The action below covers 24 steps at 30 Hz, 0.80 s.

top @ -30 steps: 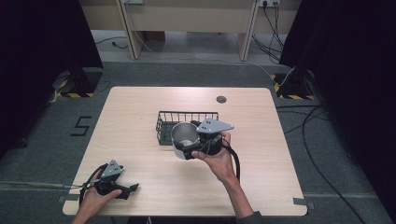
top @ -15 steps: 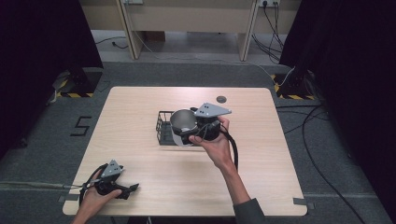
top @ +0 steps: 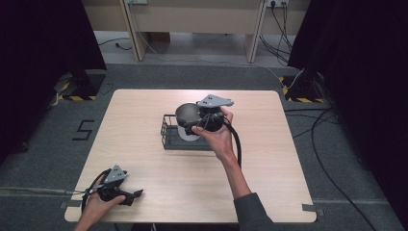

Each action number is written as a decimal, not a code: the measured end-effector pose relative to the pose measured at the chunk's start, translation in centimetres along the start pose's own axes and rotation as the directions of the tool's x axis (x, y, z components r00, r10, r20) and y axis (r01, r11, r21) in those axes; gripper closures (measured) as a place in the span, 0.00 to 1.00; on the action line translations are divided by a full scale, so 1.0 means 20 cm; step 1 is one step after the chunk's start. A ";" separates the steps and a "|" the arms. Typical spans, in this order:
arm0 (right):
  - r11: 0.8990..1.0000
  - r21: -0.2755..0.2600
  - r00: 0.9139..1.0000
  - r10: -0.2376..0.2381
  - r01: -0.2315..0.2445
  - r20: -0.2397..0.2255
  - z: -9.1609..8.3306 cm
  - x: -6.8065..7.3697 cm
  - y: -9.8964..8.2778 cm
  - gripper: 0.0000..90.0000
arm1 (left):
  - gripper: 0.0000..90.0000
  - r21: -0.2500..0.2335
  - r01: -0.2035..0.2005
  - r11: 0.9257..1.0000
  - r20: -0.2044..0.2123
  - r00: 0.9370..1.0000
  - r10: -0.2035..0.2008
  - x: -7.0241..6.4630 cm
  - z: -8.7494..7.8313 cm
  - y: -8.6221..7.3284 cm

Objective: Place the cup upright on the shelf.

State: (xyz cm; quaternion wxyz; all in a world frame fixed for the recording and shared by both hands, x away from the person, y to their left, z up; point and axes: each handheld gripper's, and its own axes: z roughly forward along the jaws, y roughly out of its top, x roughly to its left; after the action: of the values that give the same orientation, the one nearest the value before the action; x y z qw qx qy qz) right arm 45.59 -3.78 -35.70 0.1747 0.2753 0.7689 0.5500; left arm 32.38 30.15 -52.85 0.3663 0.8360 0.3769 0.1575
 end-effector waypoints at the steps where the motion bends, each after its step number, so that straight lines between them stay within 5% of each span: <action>1: 1.000 0.004 1.000 0.002 -0.002 0.007 0.01 -0.01 0.01 0.07 | 0.00 0.000 0.000 1.000 0.000 1.000 0.000 0.00 0.00 0.00; 24: 0.996 0.074 0.992 0.048 -0.056 0.113 0.22 -0.14 -0.03 0.07 | 0.00 -0.002 -0.002 1.000 0.001 1.000 0.002 0.00 0.00 0.00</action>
State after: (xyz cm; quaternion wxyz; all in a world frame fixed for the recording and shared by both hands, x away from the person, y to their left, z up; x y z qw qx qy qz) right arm 50.20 -2.43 -37.78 0.1920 0.3319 0.7711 0.5083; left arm 32.39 30.14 -52.86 0.3671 0.8363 0.3755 0.1577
